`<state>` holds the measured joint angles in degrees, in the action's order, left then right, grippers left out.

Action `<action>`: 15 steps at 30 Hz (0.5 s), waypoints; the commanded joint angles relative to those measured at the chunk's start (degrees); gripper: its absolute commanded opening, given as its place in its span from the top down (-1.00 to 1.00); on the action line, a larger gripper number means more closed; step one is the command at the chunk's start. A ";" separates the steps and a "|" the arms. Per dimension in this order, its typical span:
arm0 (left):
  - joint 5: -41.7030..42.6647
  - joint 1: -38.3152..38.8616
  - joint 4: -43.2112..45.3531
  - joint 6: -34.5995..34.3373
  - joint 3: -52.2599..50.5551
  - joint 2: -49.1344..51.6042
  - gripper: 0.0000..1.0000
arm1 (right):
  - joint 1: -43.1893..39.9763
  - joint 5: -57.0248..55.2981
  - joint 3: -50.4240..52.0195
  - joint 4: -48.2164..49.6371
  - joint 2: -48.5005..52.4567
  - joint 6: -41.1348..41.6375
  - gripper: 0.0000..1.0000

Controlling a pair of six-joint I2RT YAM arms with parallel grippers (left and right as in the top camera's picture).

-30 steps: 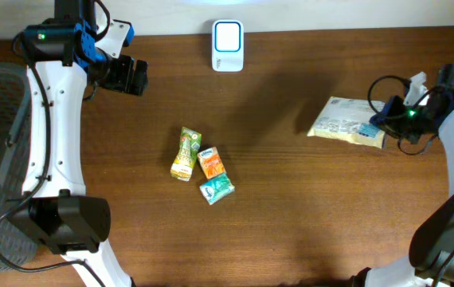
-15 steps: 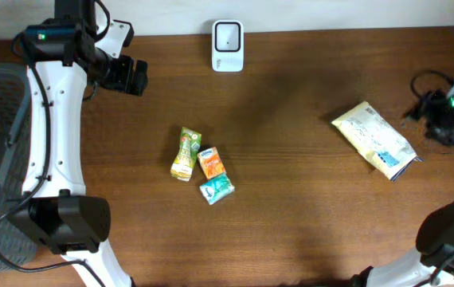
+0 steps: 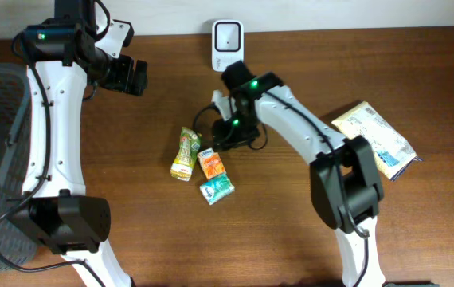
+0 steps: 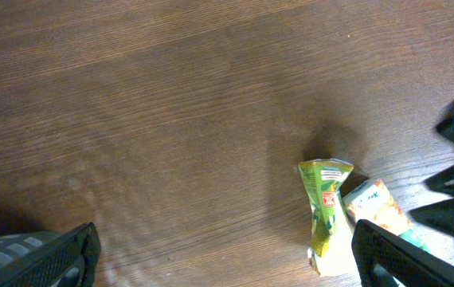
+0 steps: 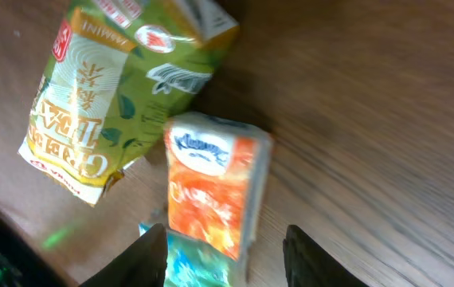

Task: Scan the item barcode
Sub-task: 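Grasp the orange box with the right gripper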

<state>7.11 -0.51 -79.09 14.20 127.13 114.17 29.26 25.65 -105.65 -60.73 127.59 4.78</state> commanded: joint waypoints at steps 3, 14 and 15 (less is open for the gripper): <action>0.61 -0.42 0.11 1.11 0.63 -0.39 -0.98 | 1.49 1.01 -0.33 1.95 4.87 2.19 0.23; 0.61 -0.39 0.11 1.09 0.63 -0.39 -0.98 | -6.36 22.95 4.44 1.40 1.36 -2.01 0.92; 0.61 -0.42 0.09 1.11 0.63 -0.39 -0.98 | -11.17 33.11 4.44 0.26 -0.74 -6.73 0.92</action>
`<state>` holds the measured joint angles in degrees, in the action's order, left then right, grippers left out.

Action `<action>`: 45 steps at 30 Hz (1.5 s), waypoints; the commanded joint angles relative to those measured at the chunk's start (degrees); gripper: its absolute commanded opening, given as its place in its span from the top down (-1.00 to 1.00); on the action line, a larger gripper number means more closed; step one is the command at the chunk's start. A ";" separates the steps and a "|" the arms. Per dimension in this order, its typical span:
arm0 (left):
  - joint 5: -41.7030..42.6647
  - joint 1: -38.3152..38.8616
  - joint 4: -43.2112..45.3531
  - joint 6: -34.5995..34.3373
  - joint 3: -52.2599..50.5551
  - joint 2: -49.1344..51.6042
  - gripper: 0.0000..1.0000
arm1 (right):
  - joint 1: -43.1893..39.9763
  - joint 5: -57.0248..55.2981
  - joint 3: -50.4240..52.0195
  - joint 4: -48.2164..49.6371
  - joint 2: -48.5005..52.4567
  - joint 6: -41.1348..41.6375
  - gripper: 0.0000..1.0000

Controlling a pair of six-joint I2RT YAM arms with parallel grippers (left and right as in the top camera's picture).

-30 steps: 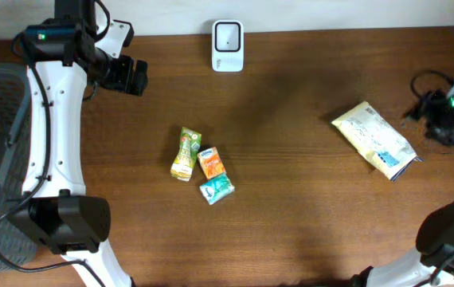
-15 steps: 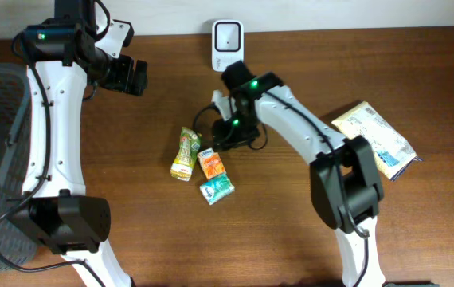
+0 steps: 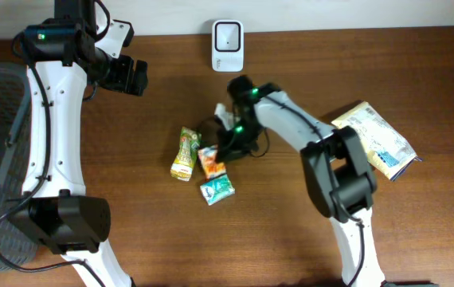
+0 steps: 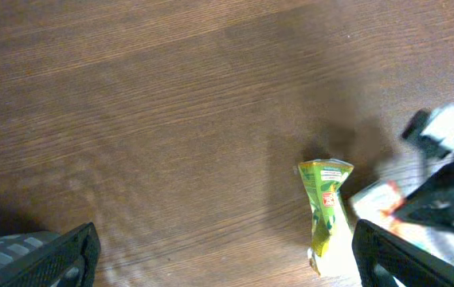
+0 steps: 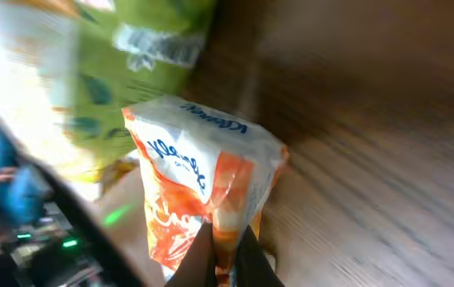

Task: Scan the item barcode
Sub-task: 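Grasp the orange box with the right gripper, then present the orange box to the scanner face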

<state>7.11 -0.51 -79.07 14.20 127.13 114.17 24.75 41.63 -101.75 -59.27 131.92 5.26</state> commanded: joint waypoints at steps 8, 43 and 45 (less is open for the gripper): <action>0.61 -0.42 0.09 1.09 0.63 -0.39 -0.98 | -18.82 47.32 0.50 -3.87 -6.23 -18.75 0.92; 0.61 -0.42 0.09 1.11 0.63 -0.39 -0.98 | 1.53 -72.83 -30.27 16.83 -6.38 -29.51 0.92; 0.61 -0.42 0.07 1.11 0.63 -0.39 -0.99 | 1.55 -72.98 -30.25 25.77 -1.68 -35.69 0.92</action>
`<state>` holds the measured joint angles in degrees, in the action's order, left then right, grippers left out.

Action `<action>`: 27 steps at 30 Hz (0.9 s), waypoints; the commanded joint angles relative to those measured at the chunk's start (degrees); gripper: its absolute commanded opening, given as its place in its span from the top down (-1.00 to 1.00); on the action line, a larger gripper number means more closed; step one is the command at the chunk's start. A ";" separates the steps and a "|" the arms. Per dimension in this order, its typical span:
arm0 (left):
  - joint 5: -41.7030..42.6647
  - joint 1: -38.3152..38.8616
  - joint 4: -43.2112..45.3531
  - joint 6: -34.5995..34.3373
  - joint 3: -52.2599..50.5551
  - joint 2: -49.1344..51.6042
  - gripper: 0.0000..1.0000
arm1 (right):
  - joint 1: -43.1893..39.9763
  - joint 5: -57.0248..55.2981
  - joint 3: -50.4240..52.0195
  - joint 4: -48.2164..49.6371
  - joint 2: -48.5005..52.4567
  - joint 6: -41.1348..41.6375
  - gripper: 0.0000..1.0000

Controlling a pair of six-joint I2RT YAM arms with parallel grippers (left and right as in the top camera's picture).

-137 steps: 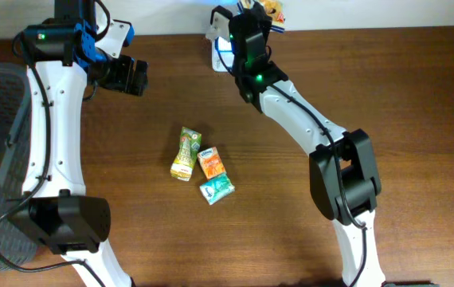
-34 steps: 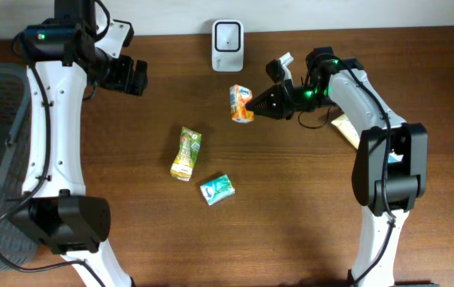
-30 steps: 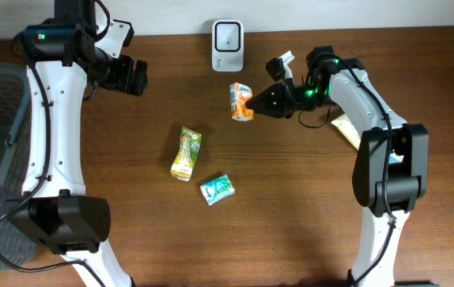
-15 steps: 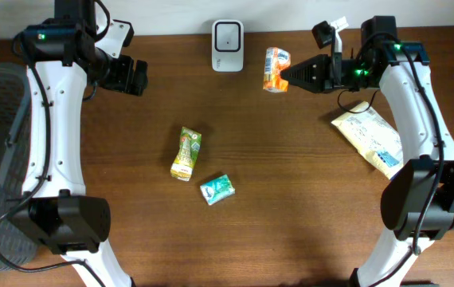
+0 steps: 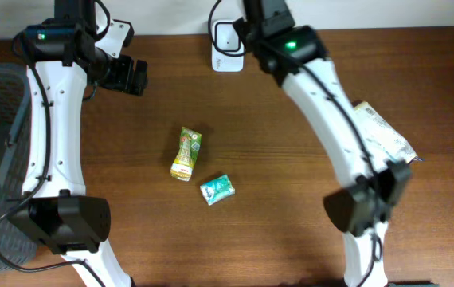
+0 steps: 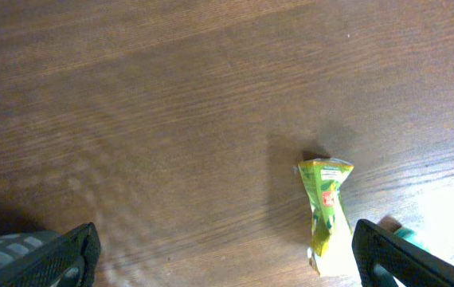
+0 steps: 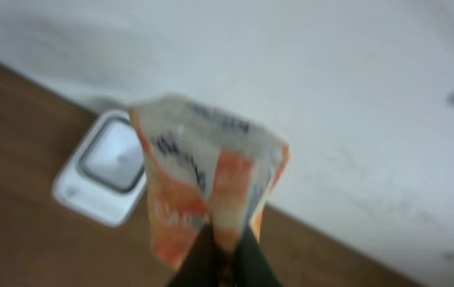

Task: Scan the item barcode
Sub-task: 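Present the orange box to the scanner face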

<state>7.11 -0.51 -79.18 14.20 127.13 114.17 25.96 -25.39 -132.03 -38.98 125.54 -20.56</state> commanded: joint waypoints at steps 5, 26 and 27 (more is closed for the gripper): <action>0.61 -0.42 0.17 1.09 0.63 -0.39 -0.98 | 0.26 -2.05 0.09 16.79 13.90 -20.00 0.92; 0.61 -0.42 0.20 1.11 0.63 -0.39 -0.98 | -0.07 -3.85 0.22 23.28 22.08 -37.75 0.92; 0.61 -0.42 0.17 1.09 0.63 -0.39 -0.98 | 0.20 -4.02 0.22 23.28 21.92 -37.70 0.92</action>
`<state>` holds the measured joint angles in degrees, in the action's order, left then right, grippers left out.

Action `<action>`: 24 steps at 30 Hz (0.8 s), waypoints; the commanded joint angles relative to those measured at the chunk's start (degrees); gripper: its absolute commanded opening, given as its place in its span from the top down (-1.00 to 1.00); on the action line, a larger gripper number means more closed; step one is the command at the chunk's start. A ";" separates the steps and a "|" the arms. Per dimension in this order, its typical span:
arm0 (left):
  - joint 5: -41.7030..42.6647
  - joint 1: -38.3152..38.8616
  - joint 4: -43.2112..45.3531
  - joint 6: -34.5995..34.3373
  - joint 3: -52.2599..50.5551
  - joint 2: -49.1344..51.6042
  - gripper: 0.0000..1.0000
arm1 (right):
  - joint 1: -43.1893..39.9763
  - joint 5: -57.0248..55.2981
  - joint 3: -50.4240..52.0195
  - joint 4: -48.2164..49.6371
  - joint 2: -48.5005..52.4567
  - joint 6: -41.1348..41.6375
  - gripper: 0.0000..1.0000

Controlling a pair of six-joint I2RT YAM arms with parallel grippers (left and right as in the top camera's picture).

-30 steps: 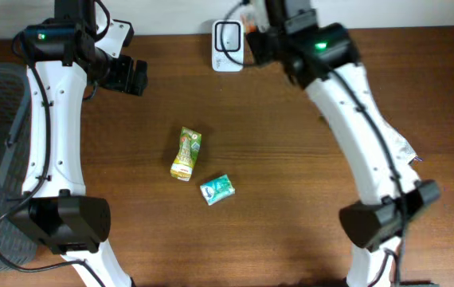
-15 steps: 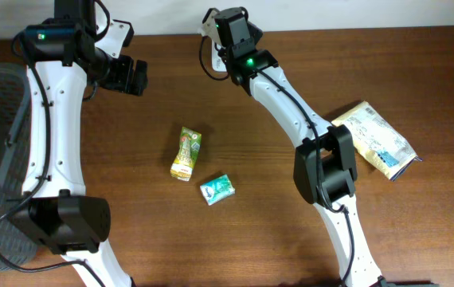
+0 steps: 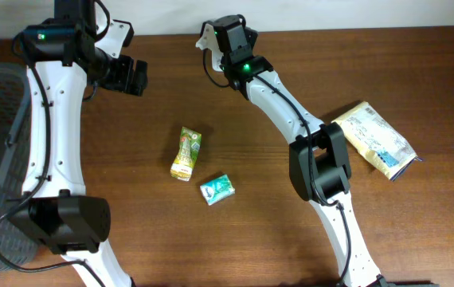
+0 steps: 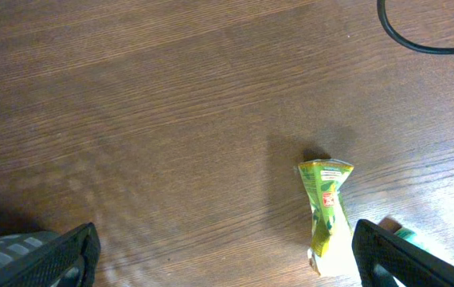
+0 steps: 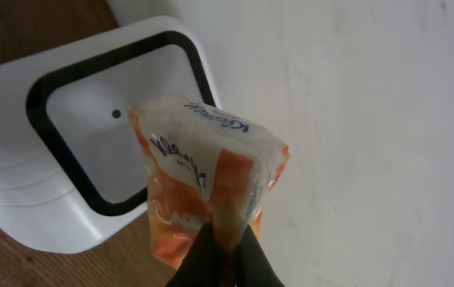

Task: Scan the item barcode
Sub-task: 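Present the orange box to the scanner face, then place the orange box beside the yellow bag on the right, then reach the right gripper to the teal tissue pack and grasp it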

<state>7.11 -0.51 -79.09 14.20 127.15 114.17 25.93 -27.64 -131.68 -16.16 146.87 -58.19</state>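
An orange-and-white tissue pack is pinched at its lower end by my right gripper, which is shut on it. The pack hangs close in front of the black-framed window of the white barcode scanner, which stands against the white wall. From overhead, the right gripper is at the table's back edge and covers the scanner. My left gripper is open and holds nothing, high over the table's left part.
A green tea carton and a teal tissue pack lie mid-table; the carton also shows in the left wrist view. A pale snack bag lies at the right. A grey basket stands at the left edge.
My right gripper has moved in on the scanner with the orange pack. The scanner was small and lower left in the wrist view; now its window sits close behind the pack. The left arm is unchanged.
My right gripper was open over the orange pack, which lay beside the green carton. Then it was shut on the pack at the table. Later it held the pack up at the back of the table near the scanner, and now right at the scanner's window.
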 commanded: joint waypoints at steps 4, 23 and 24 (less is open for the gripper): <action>0.61 -0.42 0.11 1.11 0.61 -0.39 -0.99 | 0.70 4.37 -0.13 -4.66 -7.93 10.64 0.92; 0.61 -0.42 0.11 1.11 0.61 -0.39 -0.98 | -24.87 18.80 44.72 -56.04 -31.95 55.06 0.92; 0.61 -0.42 0.09 1.09 0.61 -0.39 -0.98 | -26.95 16.35 48.41 -49.13 -31.95 55.06 0.92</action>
<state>7.11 -0.51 -79.15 14.22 127.13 114.17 2.07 -5.04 -87.96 -71.61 115.81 -2.52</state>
